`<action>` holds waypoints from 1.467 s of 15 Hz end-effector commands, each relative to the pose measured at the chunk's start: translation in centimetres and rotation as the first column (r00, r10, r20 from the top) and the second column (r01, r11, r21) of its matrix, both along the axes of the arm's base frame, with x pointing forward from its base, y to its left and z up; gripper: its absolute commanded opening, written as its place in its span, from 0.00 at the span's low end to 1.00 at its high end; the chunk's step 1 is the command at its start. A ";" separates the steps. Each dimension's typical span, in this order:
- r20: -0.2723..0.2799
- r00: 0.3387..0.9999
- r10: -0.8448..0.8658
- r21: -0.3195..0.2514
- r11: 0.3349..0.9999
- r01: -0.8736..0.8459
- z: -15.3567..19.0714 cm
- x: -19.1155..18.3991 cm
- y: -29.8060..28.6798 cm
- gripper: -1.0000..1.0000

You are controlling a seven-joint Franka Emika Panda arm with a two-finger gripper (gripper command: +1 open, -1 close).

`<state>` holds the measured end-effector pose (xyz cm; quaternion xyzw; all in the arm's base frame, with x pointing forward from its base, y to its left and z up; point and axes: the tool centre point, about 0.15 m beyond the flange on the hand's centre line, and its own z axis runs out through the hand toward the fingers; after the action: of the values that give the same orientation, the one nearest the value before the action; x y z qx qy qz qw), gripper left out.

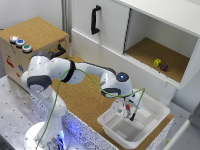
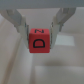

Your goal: Move to the box and place the pink object

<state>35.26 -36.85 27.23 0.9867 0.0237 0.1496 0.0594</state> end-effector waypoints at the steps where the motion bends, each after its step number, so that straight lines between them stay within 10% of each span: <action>1: -0.039 0.999 0.003 0.065 0.998 0.000 -2.1 3.0 -1.2 0.00; 2: -0.027 1.000 -0.001 0.072 0.997 0.003 -1.5 2.8 -1.3 1.00; 15: 0.207 0.977 0.048 0.164 0.983 -0.083 12.8 1.2 1.7 1.00; 22: 0.321 0.945 0.060 0.177 0.977 -0.122 19.9 6.7 7.3 1.00</action>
<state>38.00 -32.63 42.76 0.9563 0.0464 0.2876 -0.0252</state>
